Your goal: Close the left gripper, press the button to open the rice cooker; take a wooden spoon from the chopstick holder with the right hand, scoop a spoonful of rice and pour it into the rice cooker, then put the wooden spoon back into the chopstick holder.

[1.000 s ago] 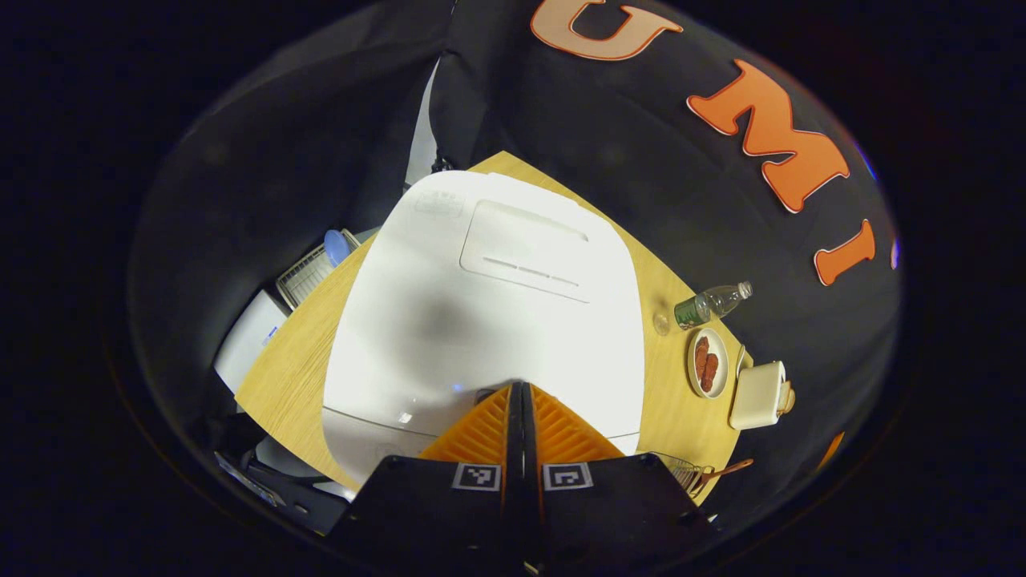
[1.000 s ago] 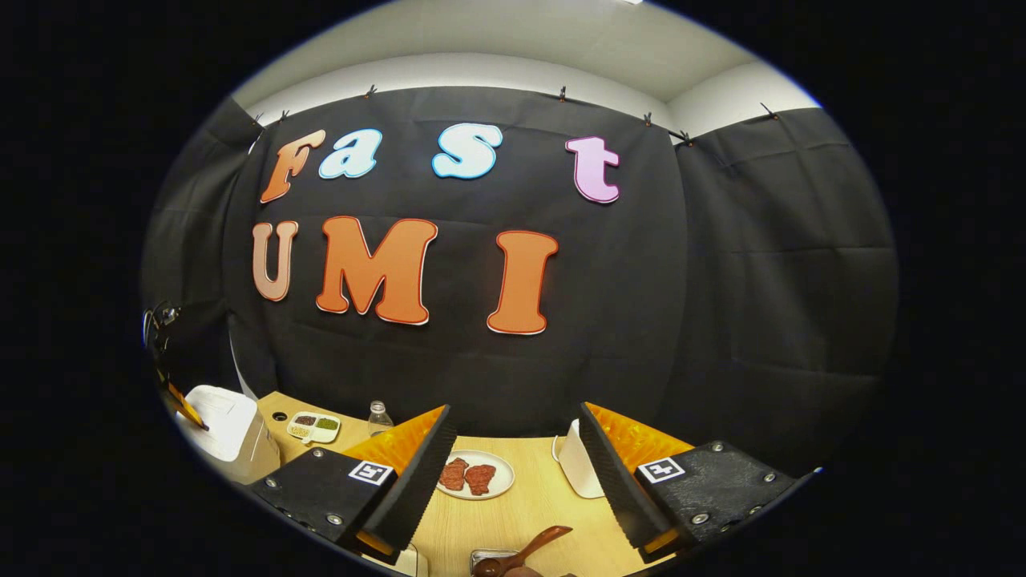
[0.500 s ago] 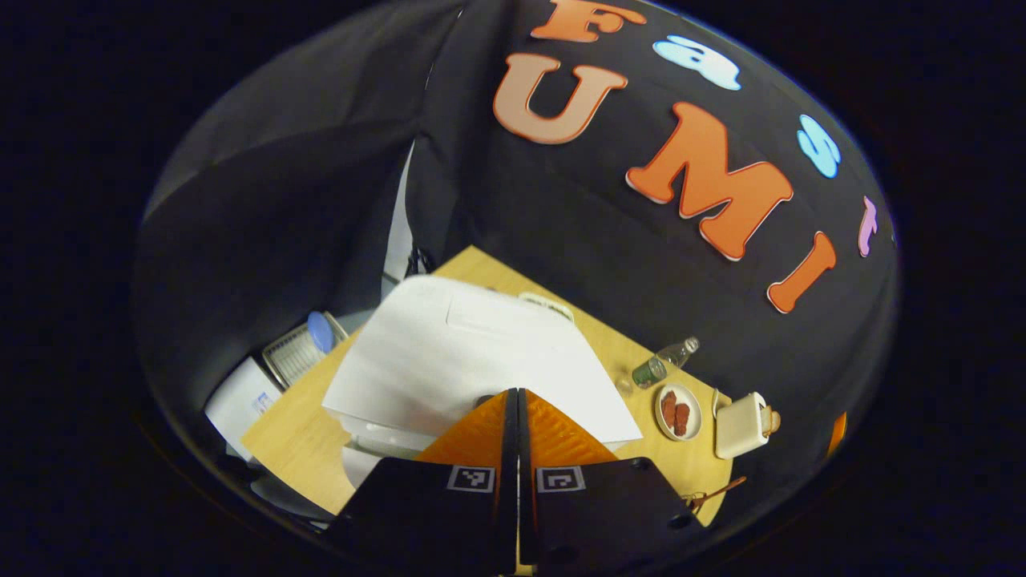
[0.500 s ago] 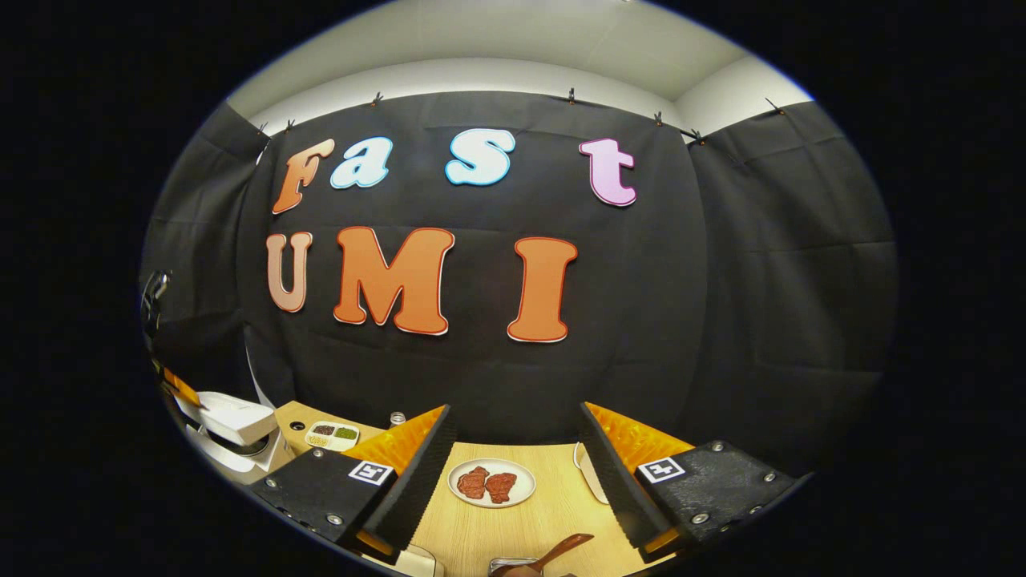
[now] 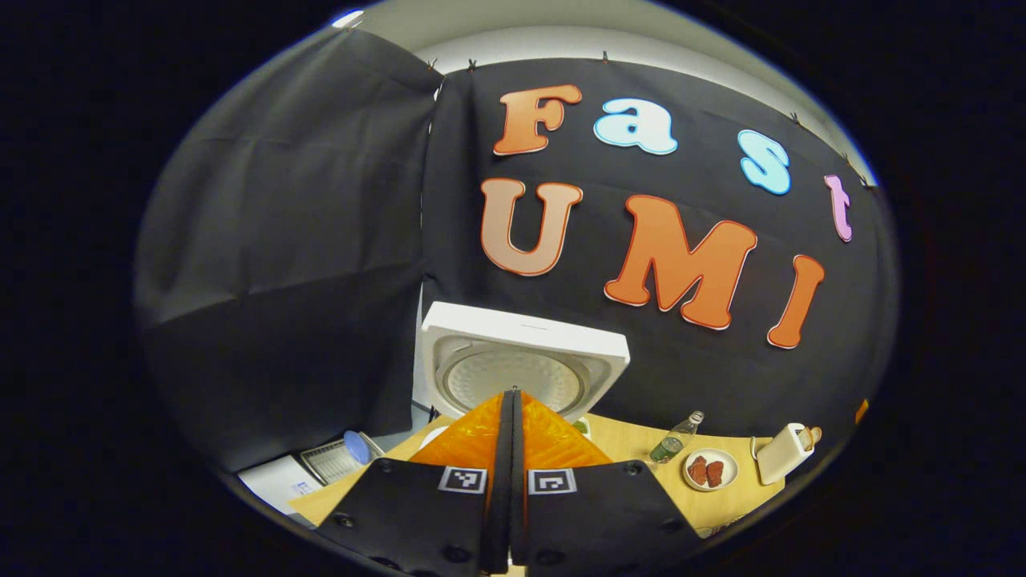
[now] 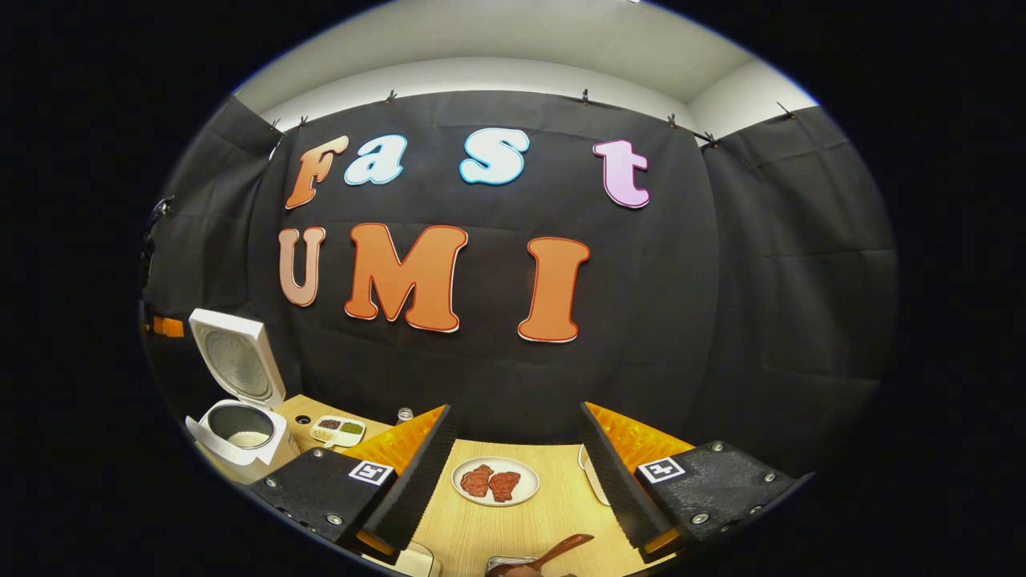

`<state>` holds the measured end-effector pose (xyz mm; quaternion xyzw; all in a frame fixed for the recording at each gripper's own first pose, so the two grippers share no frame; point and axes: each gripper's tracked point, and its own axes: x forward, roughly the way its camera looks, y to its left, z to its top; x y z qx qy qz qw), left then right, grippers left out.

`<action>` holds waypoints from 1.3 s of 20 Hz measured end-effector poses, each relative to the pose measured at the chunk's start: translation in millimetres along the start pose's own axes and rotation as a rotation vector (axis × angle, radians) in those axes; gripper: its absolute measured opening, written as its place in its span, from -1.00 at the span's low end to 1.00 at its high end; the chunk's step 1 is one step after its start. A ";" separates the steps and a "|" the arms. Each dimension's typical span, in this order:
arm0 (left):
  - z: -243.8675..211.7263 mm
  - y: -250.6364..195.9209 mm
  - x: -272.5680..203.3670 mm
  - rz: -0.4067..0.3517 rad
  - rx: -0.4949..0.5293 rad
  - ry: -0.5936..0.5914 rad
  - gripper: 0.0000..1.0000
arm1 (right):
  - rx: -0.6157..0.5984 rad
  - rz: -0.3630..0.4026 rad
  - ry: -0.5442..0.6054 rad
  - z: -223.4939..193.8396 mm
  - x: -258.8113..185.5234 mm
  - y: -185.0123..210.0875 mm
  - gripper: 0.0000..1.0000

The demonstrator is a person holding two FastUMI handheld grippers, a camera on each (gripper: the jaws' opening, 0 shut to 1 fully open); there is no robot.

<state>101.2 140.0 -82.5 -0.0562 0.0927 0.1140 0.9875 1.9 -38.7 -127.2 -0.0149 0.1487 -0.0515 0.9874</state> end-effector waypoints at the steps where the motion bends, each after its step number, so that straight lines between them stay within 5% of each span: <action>1: 1.8 -4.0 -7.5 -0.002 0.016 -0.021 -0.89 | 0.006 -0.001 0.008 -3.8 -0.8 -2.1 0.91; 5: 10.2 -22.4 -33.1 -0.013 0.071 -0.081 -0.60 | 0.028 -0.018 0.042 -19.5 -3.9 -14.1 0.91; 8: 11.3 -39.3 -53.6 -0.028 0.096 -0.122 0.10 | 0.040 -0.033 0.070 -35.2 -7.1 -25.0 0.91; 11: 10.8 -55.2 -70.4 -0.042 0.127 -0.167 0.39 | 0.065 -0.040 0.105 -53.3 -10.3 -35.7 0.91; 12: 10.9 -60.4 -75.2 -0.047 0.139 -0.182 0.67 | 0.079 -0.043 0.118 -60.5 -11.9 -39.9 0.91; 16: 2.7 -87.1 -93.7 -0.075 0.177 -0.218 1.00 | 0.132 -0.043 0.179 -91.8 -17.4 -53.2 0.91; 26: -25.3 -143.5 -125.7 -0.102 0.235 -0.209 1.00 | 0.225 -0.037 0.422 -202.2 -13.5 -70.1 0.89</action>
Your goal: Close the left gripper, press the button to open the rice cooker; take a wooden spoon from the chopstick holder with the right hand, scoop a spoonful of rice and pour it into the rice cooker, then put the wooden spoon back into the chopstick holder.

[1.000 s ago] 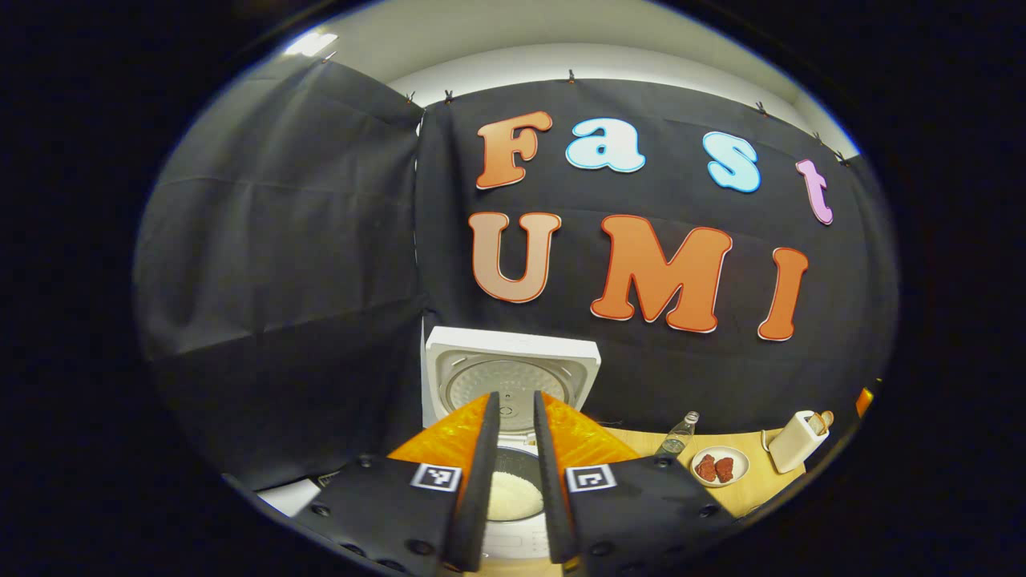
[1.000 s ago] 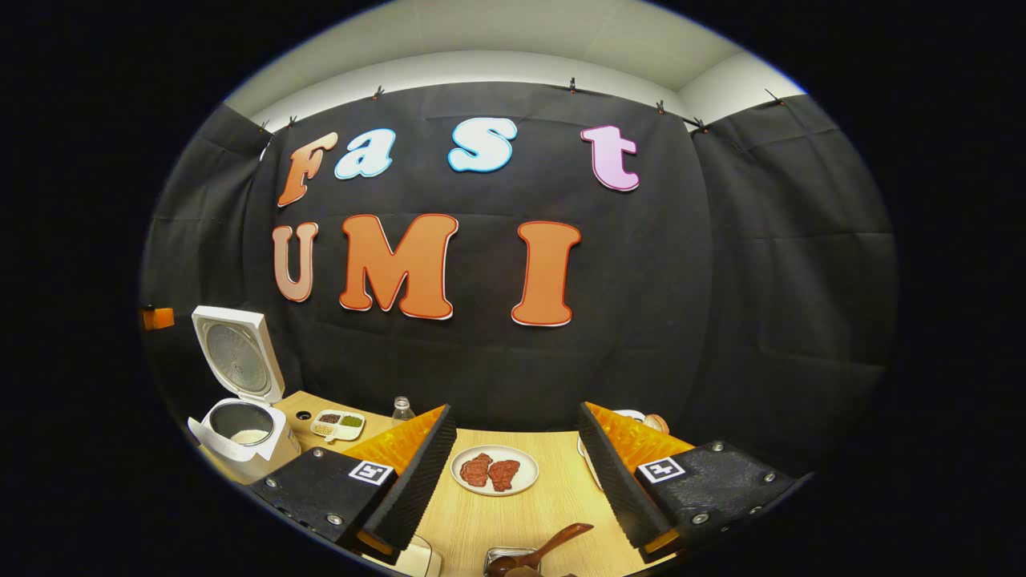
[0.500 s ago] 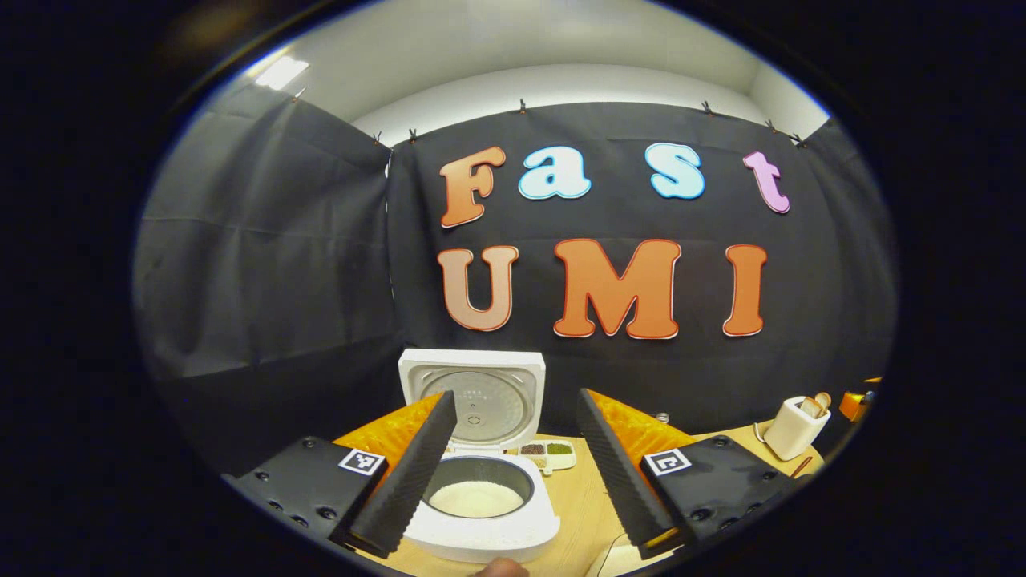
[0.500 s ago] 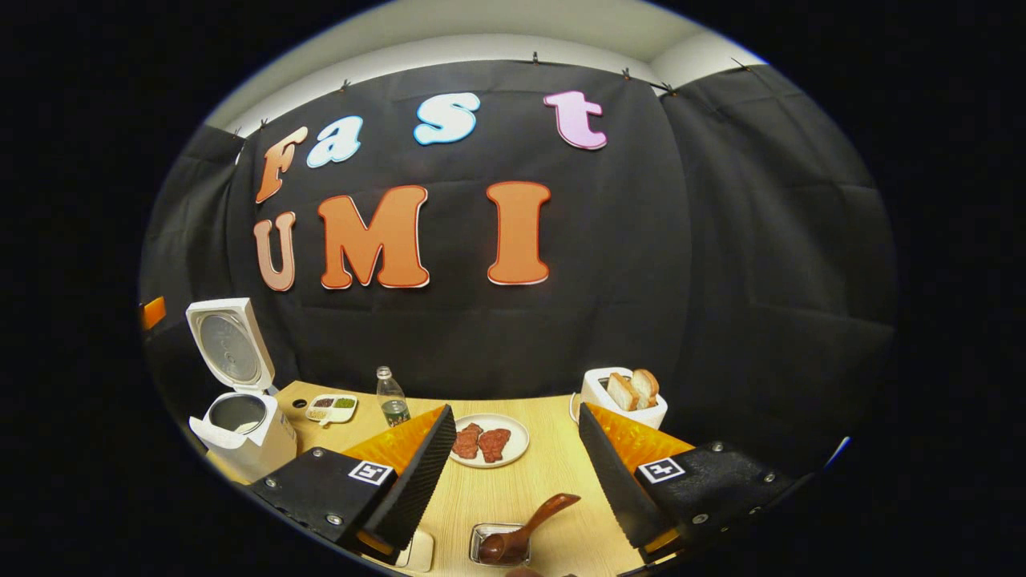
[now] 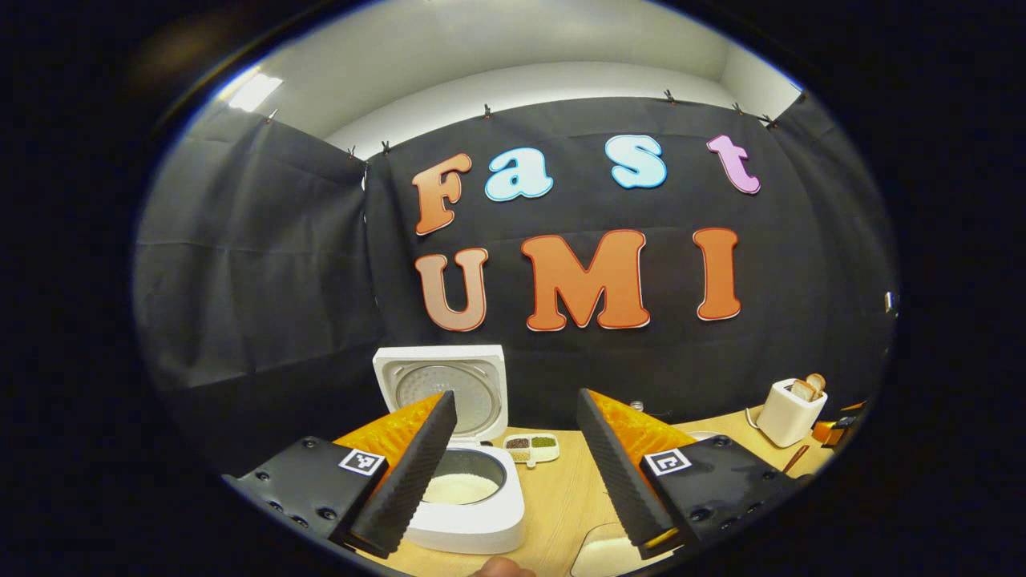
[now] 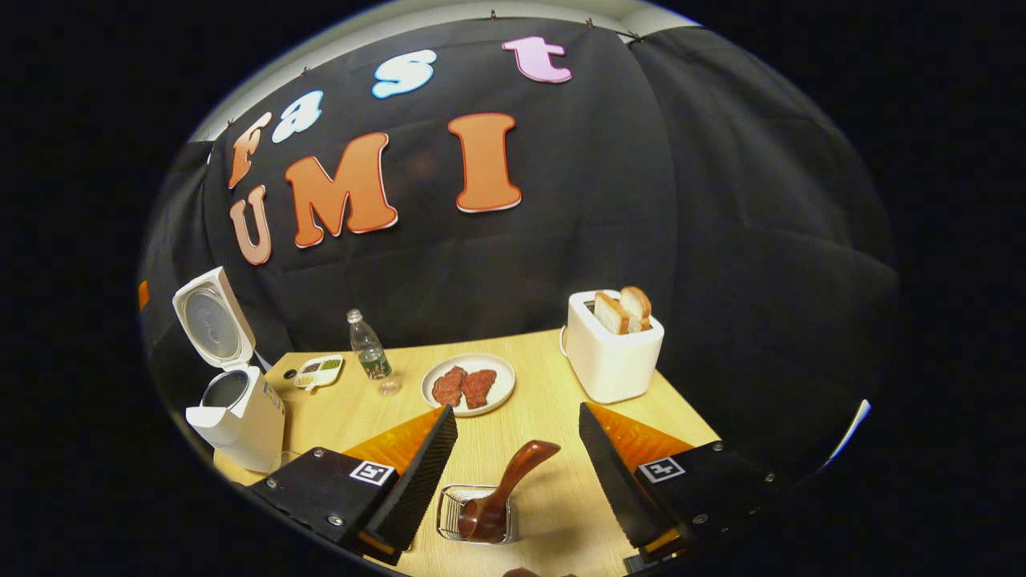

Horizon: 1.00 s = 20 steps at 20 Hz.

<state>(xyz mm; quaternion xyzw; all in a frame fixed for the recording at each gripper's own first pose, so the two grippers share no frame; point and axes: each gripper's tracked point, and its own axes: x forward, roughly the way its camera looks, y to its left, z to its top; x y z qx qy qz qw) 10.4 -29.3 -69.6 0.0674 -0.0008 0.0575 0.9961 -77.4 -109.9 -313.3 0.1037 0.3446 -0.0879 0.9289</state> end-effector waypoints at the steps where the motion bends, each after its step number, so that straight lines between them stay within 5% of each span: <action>1: 0.2 -2.4 -4.0 0.006 0.005 0.001 1.00 | 0.017 0.002 0.029 -9.3 5.9 -1.8 0.89; 11: -11.2 2.5 -32.5 0.101 0.054 0.038 1.00 | 0.229 0.037 0.305 -81.6 55.5 -1.6 0.78; 20: -19.5 6.8 -34.7 0.130 0.055 0.065 1.00 | 0.343 0.026 0.343 -91.4 65.2 11.6 -0.33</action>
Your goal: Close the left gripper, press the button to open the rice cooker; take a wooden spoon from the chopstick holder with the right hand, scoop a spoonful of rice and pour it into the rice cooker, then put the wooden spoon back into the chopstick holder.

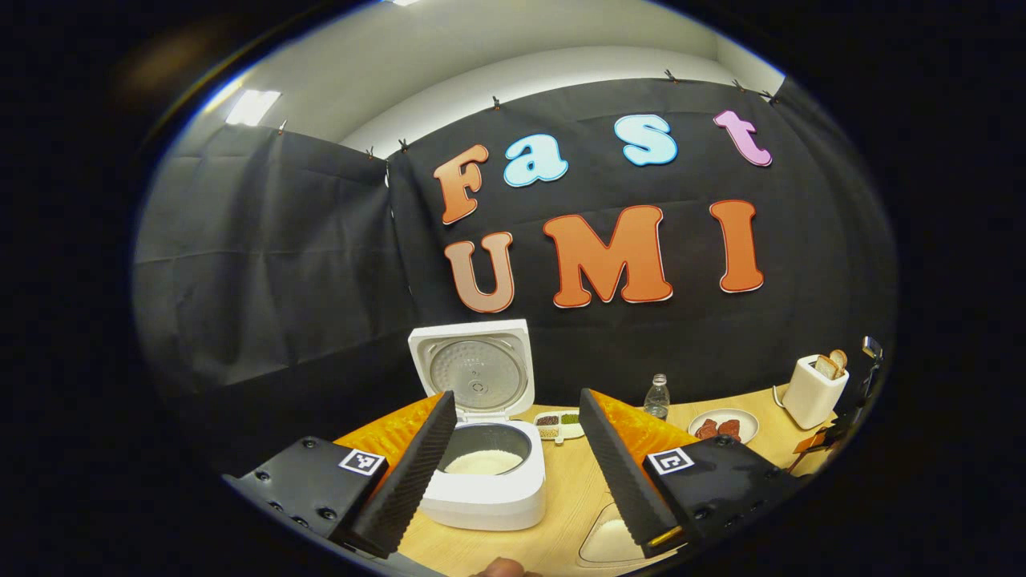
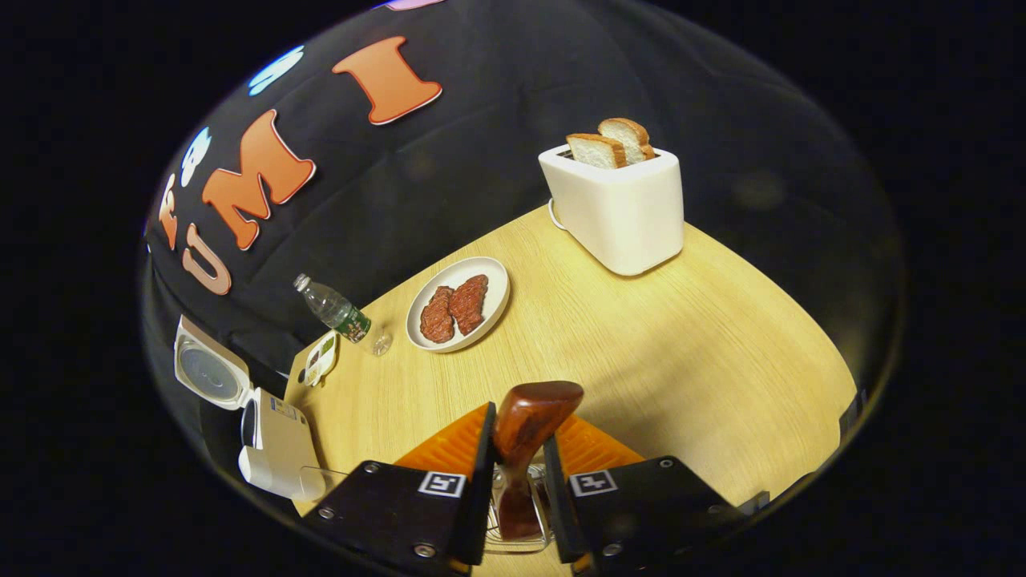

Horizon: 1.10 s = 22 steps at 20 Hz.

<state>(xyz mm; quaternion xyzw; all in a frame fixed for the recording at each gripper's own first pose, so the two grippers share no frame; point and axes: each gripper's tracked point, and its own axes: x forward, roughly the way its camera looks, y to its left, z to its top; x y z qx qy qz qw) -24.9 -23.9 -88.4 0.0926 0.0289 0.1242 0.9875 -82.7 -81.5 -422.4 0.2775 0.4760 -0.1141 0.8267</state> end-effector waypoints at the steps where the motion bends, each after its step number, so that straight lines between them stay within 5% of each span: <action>1: 0.3 -0.4 1.2 -0.002 0.000 -0.001 1.00 | 0.008 0.001 -0.005 -1.1 -3.3 0.1 -0.43; 8: -1.6 -2.4 12.4 -0.044 -0.008 -0.004 1.00 | 0.032 0.069 -0.108 -2.1 -34.3 14.2 -0.50; 22: -2.5 37.9 33.1 -0.071 -0.085 -0.013 1.00 | 0.011 0.076 -0.320 39.4 -107.7 56.2 -0.67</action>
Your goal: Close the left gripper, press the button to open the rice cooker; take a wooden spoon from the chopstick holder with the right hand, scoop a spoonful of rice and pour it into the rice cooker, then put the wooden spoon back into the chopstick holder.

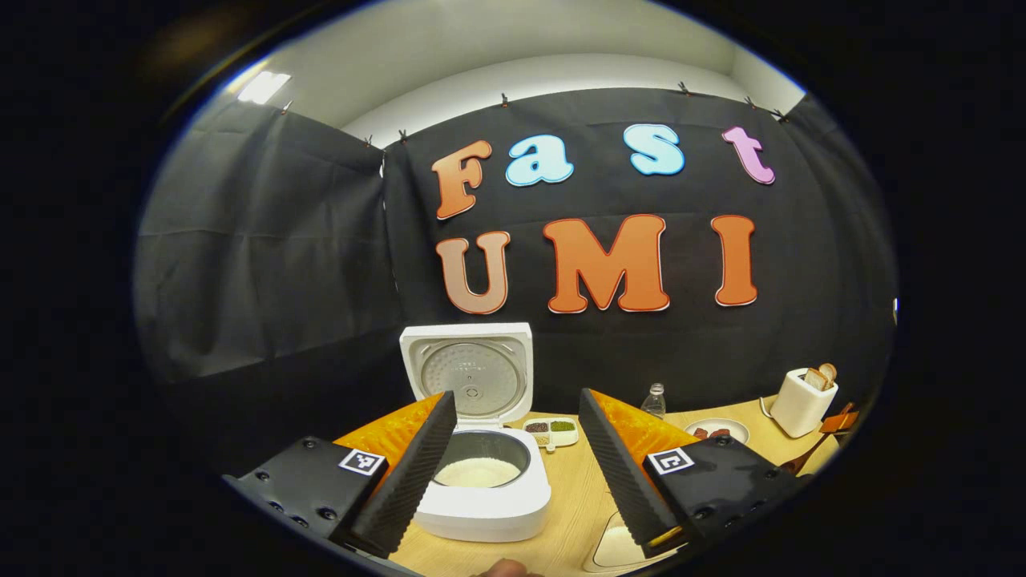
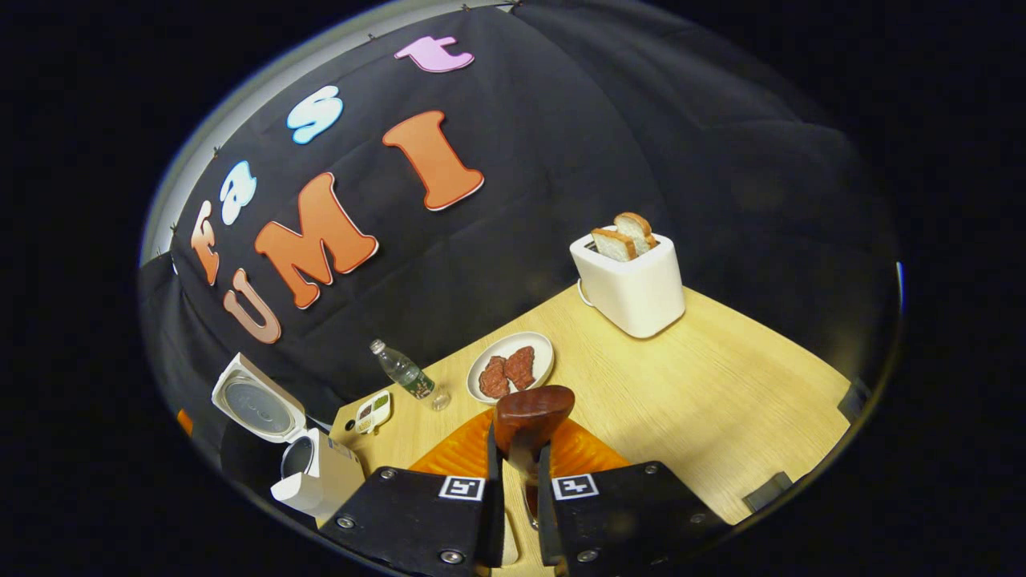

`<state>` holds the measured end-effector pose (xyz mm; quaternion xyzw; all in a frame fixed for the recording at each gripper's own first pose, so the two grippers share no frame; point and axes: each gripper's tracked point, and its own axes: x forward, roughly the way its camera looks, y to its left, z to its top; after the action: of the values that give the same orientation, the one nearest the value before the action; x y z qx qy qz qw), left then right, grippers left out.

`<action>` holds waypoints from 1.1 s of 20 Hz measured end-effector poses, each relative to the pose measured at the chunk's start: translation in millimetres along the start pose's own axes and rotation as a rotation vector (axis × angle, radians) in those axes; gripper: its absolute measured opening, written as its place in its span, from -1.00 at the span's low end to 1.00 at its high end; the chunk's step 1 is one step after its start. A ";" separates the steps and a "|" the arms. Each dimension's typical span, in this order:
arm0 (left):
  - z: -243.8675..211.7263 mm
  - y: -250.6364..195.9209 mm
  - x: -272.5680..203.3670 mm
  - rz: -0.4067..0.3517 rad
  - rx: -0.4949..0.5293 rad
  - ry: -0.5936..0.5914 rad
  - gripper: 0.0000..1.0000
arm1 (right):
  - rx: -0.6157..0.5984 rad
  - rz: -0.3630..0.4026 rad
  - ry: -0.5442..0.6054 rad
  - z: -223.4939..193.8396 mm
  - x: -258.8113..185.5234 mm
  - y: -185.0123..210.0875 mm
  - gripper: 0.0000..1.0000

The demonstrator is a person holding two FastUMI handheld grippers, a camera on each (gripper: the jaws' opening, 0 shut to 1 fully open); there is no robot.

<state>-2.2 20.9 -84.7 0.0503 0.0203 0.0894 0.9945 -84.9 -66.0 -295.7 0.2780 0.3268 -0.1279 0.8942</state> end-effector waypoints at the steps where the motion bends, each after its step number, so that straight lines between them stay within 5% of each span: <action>1: -1.4 6.0 -0.2 0.005 -0.008 0.003 1.00 | -0.010 0.004 -0.007 2.5 -3.2 8.0 -0.70; 14: -19.9 92.2 5.5 0.084 -0.046 0.040 1.00 | -0.258 0.221 0.007 -33.7 -23.7 147.2 -0.71; 22: -37.6 118.3 3.8 0.118 -0.050 0.077 1.00 | -0.544 0.245 0.065 -99.6 -9.4 164.4 -0.71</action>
<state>-21.2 141.0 -110.0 0.0230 0.0532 0.1501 0.9870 -75.6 126.0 -284.5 0.0696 0.3415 0.0822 0.9337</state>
